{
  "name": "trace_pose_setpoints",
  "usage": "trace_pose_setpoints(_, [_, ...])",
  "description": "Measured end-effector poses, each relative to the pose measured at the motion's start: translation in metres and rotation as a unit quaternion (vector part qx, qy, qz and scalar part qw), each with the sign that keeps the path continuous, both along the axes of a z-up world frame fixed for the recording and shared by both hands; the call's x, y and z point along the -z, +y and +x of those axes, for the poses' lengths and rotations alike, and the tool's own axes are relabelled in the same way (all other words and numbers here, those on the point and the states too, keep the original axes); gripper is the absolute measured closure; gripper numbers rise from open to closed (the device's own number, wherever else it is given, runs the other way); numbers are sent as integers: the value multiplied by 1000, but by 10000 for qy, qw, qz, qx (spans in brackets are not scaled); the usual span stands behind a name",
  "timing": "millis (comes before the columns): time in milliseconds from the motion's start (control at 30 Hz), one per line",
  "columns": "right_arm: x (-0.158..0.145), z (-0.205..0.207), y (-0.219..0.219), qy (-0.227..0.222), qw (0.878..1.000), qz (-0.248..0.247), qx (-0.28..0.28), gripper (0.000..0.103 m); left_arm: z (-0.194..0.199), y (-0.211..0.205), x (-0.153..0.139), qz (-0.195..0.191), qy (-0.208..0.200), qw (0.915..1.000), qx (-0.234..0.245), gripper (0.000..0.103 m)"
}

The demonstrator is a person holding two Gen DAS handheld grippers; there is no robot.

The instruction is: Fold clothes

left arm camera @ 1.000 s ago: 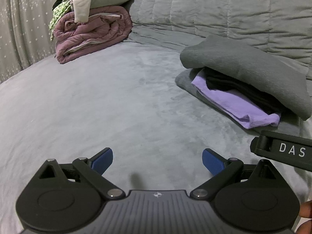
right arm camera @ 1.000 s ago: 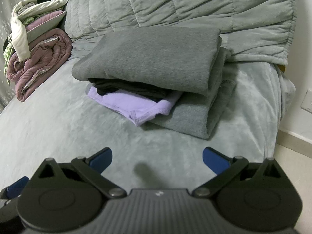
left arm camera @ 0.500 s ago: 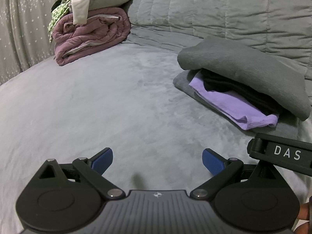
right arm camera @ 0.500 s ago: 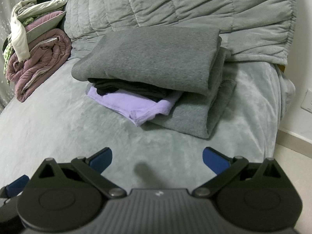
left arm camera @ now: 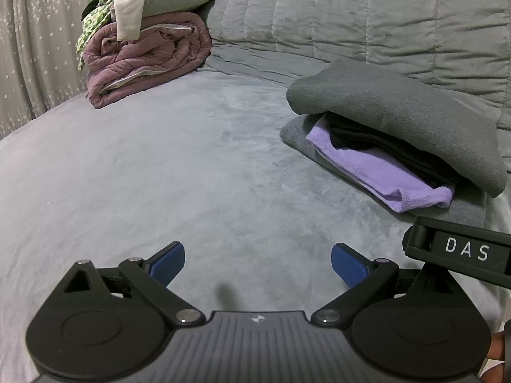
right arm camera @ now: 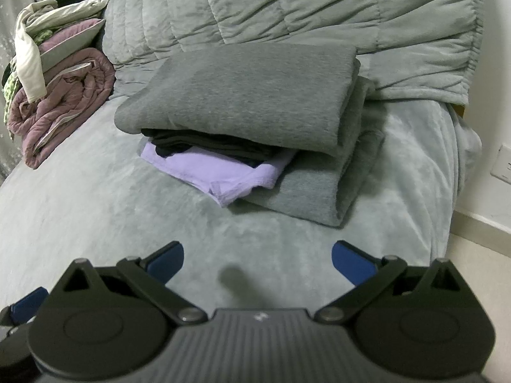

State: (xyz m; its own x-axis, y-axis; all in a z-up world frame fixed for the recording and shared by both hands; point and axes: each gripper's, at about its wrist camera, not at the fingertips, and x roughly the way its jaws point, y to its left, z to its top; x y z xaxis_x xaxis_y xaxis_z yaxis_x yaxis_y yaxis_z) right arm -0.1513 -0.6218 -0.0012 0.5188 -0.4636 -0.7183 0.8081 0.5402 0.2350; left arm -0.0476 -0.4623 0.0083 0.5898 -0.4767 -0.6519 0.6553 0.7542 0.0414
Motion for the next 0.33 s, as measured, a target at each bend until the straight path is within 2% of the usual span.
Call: trace_pose_setpoints(333, [0,0,0,2,10000,19,18,0,0,0,0,1,23,10000,-8,4])
